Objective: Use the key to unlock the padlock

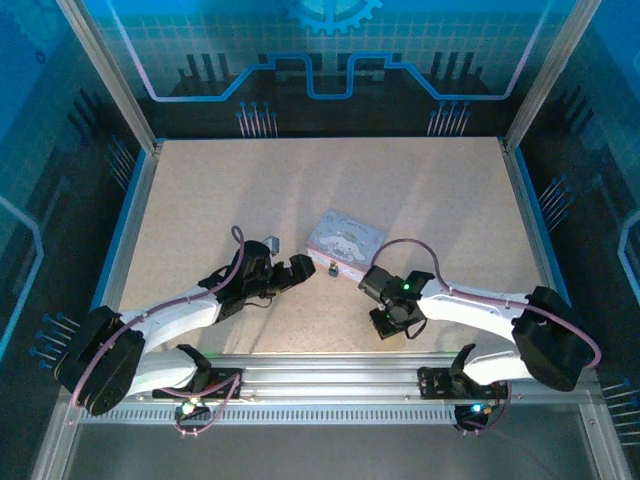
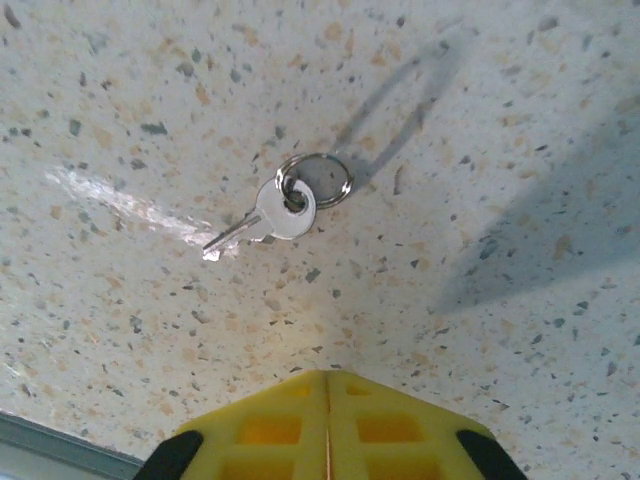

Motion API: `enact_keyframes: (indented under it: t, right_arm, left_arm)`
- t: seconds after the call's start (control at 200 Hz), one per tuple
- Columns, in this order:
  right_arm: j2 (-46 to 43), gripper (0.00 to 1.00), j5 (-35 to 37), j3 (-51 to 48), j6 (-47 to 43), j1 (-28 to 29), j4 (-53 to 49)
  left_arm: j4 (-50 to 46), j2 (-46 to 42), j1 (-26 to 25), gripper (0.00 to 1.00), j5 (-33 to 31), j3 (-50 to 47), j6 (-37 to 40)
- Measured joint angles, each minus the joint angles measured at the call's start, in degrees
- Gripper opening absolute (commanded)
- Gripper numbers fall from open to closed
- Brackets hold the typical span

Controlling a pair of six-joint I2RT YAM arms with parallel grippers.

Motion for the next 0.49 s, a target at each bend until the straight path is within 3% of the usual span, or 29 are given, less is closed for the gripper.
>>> enact_keyframes:
  t: [0.29,0.49]
  right_arm:
    - [-4.1,0.33,-3.7,-0.1,-3.2,-7.3,3.4]
    - [-4.3,0.34,-8.0,-1.6,-4.2,-10.1,7.9]
  left_arm:
    - [-0.1,-0.6,0.0,0.99,0.0,0.0,0.0]
    - [-0.5,-0.7,0.0,0.99,0.0,0.0,0.0]
